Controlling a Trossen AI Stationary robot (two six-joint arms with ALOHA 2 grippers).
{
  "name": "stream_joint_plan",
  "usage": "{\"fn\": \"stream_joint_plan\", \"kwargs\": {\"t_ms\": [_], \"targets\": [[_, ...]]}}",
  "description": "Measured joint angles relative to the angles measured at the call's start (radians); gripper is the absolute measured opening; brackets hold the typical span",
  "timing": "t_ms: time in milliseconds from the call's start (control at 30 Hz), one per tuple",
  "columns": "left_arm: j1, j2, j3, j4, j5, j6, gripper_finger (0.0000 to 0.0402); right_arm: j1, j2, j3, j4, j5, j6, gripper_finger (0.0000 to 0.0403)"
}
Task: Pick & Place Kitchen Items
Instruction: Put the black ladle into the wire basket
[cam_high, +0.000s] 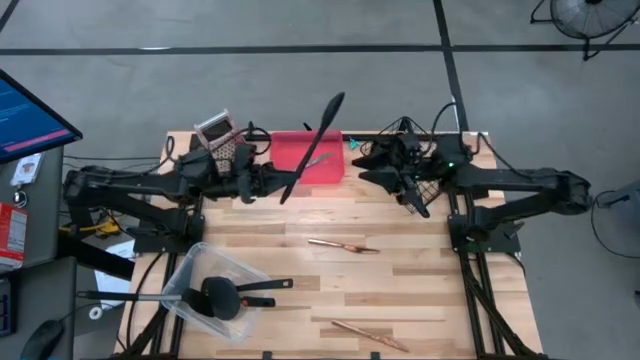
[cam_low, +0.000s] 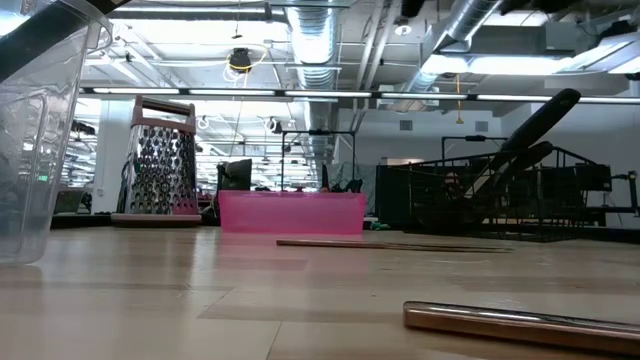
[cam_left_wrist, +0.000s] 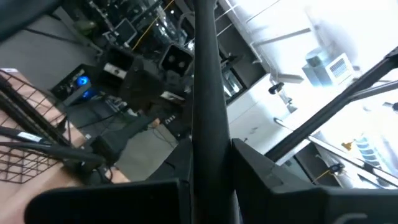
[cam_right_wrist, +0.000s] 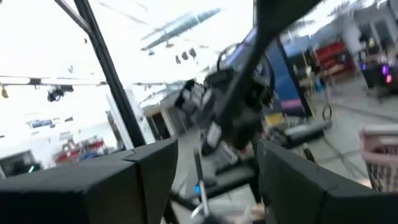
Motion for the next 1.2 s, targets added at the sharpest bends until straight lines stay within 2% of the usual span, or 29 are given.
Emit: {"fn": "stream_joint_plan", "kwargs": {"t_ms": [200, 400, 633, 933, 1200], "targets": [[0.033, 0.099, 0.000, 0.128, 0.032, 0.003, 0.0052, 0.017, 0.109, 0.014, 0.124, 0.096, 0.000, 0.0221], [0.048, 0.157, -0.001, 0.195, 0.075, 0.004, 0.0052, 0.017, 0.183, 0.081, 0.129, 0.098, 0.000, 0.0221], [0.063, 0.169, -0.001, 0.205, 0.098, 0.008, 0.0052, 0.017, 0.254, 0.147, 0.128, 0.098, -0.001, 0.0224], [0.063, 0.169, -0.001, 0.207, 0.100, 0.027, 0.0052, 0.024, 0.316, 0.212, 0.134, 0.095, -0.005, 0.0273], [0.064, 0.169, -0.001, 0.206, 0.100, 0.034, 0.0052, 0.025, 0.328, 0.253, 0.134, 0.095, -0.026, 0.0276]]}}
